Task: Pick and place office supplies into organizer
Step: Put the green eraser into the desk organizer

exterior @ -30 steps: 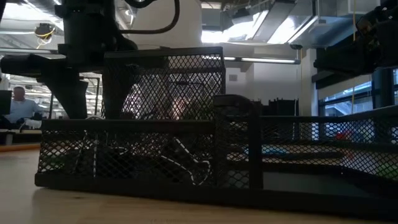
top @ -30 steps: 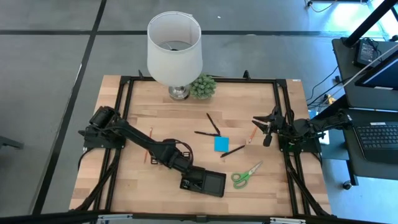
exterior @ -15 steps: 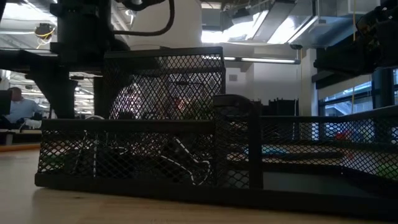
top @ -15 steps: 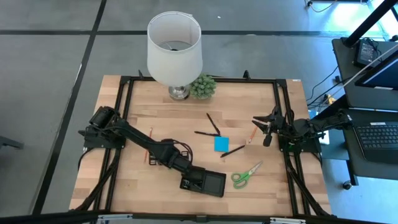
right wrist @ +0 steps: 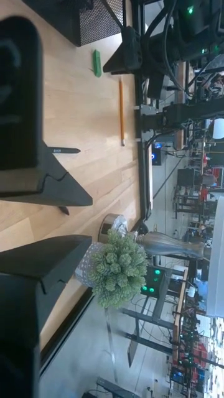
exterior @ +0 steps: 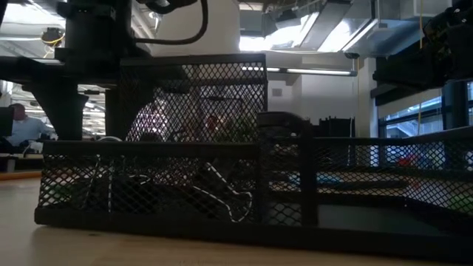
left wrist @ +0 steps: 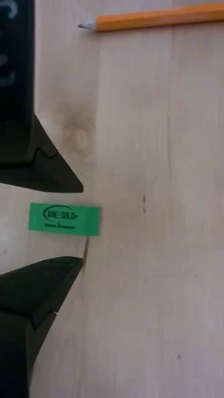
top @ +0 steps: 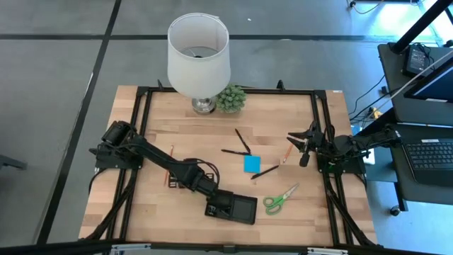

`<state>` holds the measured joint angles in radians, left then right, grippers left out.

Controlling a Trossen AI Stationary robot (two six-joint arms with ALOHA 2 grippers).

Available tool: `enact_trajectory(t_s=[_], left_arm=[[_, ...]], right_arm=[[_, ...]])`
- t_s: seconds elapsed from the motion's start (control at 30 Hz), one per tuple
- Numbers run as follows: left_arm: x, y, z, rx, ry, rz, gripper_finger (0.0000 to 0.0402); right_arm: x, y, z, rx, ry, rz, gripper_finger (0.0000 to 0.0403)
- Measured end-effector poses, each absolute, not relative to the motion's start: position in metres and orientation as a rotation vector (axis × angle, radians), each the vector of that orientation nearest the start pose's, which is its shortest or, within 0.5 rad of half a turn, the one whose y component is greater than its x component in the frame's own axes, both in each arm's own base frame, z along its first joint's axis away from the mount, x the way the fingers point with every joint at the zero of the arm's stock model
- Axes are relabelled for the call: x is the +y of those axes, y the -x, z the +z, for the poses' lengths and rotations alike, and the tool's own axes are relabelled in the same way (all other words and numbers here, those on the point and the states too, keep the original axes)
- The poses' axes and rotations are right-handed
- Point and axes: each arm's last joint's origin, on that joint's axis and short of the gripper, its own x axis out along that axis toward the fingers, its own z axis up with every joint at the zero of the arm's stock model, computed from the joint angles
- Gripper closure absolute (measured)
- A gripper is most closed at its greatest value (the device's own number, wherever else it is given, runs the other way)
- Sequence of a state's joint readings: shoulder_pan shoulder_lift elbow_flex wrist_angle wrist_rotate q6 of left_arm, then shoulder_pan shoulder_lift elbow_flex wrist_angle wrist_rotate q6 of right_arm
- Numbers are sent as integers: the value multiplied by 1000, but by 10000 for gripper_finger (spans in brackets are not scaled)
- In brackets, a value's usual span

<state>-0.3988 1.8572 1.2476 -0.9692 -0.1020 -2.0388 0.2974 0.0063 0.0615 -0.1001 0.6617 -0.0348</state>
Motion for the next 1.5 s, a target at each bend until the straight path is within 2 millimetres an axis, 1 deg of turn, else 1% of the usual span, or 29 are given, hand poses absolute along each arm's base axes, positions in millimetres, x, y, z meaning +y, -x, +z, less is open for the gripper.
enact_trajectory(t_s=[0.1, 0.23, 0.5, 0.63, 0.83, 1.0, 1.2, 1.5], left_arm=[[-126, -304, 169, 1096, 1215, 1277, 218], [-125, -304, 169, 1049, 1280, 1344, 206], [-130, -302, 169, 1067, 1309, 1348, 204], [-131, -299, 160, 1042, 1350, 1362, 204], [-131, -300, 147, 1010, 1418, 1301, 204], [-129, -294, 141, 1029, 1451, 1350, 204], [-129, -292, 139, 1037, 1421, 1342, 224], [-125, -292, 138, 1074, 1381, 1321, 287]], right_arm=[[9, -89, 174, 47, 56, -364, 314], [9, -89, 175, 46, 55, -363, 314], [9, -89, 175, 47, 58, -363, 314], [9, -89, 175, 51, 80, -363, 314], [9, -89, 174, 52, 85, -363, 314], [9, -89, 175, 52, 87, -363, 314], [9, -89, 175, 55, 107, -363, 314], [9, -89, 175, 56, 107, -363, 314]])
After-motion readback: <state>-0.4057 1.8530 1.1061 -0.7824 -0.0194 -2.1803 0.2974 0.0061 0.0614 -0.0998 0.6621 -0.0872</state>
